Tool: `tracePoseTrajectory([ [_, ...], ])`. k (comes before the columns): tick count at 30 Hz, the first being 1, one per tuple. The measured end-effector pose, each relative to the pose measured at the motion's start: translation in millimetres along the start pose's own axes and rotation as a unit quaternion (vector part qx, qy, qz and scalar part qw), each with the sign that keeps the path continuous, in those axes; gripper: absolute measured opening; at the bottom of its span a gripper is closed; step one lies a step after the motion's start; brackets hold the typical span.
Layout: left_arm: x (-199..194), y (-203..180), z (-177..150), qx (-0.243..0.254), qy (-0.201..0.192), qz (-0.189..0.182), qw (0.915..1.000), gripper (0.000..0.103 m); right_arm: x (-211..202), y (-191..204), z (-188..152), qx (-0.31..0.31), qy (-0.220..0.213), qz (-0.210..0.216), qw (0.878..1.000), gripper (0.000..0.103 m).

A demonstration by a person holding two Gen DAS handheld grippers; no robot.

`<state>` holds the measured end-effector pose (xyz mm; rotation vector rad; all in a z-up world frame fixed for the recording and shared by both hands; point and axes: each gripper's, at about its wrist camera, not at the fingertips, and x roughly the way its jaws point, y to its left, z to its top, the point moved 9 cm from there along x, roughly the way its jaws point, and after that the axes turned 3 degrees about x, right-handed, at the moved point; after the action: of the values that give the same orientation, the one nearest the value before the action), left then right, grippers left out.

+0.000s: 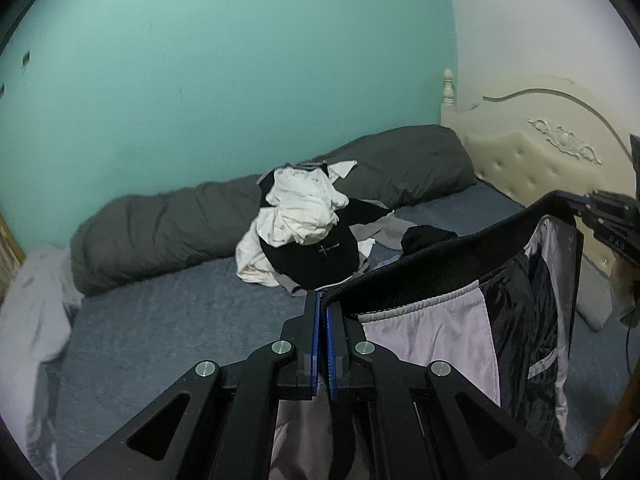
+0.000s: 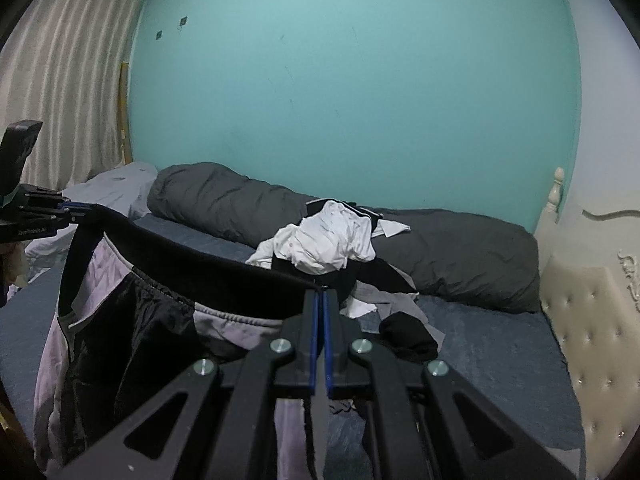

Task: Fold clothes
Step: 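Lower the jacket onto the bed with both tools, black lining facing up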

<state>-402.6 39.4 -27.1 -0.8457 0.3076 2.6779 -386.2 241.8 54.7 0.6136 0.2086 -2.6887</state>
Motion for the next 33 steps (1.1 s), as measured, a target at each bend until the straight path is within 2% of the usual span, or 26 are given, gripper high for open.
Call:
tracePoseTrajectory([
  [6, 78, 1, -10, -0.009, 0.028, -0.008, 0.9995, 0.003, 70, -21, -23, -0.005, 0.025, -0.008, 1.000, 0.002],
  [14, 168, 0, -34, -0.030, 0.063, -0.024, 0.9973, 0.003, 141, -43, -68, -0.001, 0.058, -0.017, 0.998, 0.002],
  [23, 240, 9, -52, -0.048, 0.088, -0.030, 0.9945, 0.003, 204, -56, -93, 0.009, 0.076, -0.019, 0.997, 0.002],
  [33, 300, 14, -41, -0.053, 0.089, -0.022, 0.9943, 0.003, 253, -76, -99, 0.016, 0.080, -0.034, 0.996, 0.002],
])
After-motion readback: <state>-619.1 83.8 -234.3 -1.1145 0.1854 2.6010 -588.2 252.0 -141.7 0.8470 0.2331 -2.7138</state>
